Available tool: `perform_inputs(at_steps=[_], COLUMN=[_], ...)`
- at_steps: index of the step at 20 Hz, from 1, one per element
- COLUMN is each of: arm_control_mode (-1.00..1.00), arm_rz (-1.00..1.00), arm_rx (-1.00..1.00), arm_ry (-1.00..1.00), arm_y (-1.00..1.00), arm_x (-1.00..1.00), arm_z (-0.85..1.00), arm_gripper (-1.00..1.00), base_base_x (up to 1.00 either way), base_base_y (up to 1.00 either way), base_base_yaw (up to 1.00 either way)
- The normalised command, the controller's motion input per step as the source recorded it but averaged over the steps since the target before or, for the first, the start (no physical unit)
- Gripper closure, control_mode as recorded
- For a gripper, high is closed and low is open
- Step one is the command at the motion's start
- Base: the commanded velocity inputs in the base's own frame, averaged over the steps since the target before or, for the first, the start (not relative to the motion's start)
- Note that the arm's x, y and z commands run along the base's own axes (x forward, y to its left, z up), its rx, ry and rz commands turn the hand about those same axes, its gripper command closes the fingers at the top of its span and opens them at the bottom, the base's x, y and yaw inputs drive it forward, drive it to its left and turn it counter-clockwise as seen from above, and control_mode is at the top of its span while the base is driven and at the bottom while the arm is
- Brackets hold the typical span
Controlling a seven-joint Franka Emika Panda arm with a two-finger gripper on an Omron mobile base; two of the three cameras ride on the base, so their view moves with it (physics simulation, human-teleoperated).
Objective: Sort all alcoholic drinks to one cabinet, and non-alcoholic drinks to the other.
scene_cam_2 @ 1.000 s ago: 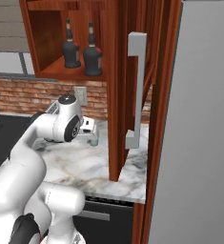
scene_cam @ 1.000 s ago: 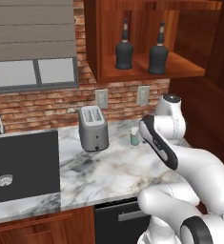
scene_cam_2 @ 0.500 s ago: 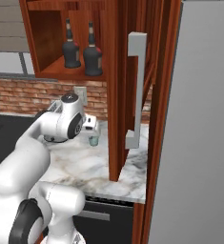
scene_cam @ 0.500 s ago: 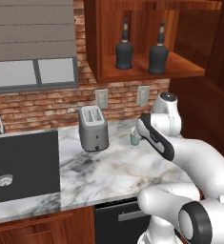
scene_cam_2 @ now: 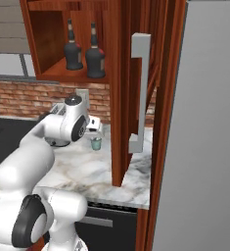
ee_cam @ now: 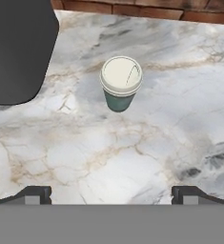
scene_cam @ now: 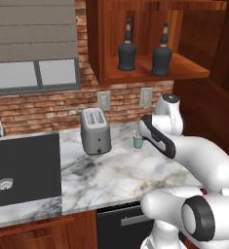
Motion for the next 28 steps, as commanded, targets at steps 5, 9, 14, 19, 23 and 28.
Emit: perform_inputs(at_steps=[5, 9, 14, 19, 23, 28], arm_control_mode=[-1.00, -1.00, -1.00, -1.00, -1.00, -1.00], arm_rz=[0.00, 0.00, 0.00, 0.00, 0.00, 0.00], arm_rx=[0.00, 0.00, 0.00, 0.00, 0.00, 0.00], arm_ry=[-0.05, -0.03, -0.03, -0.02, 0.00, 0.00], arm_y=[0.00, 0.00, 0.00, 0.00, 0.00, 0.00], arm_x=[0.18, 0.15, 0.08, 0.07, 0.06, 0.05], arm_z=[-0.11, -0.11, -0.06, -0.05, -0.10, -0.15], arm_gripper=[-1.00, -1.00, -1.00, -1.00, -1.00, -1.00], base_base_x=[0.00, 0.00, 0.00, 0.00, 0.00, 0.00], base_base_y=[0.00, 0.00, 0.00, 0.00, 0.00, 0.00], base_base_yaw=[0.00, 0.00, 0.00, 0.00, 0.00, 0.00])
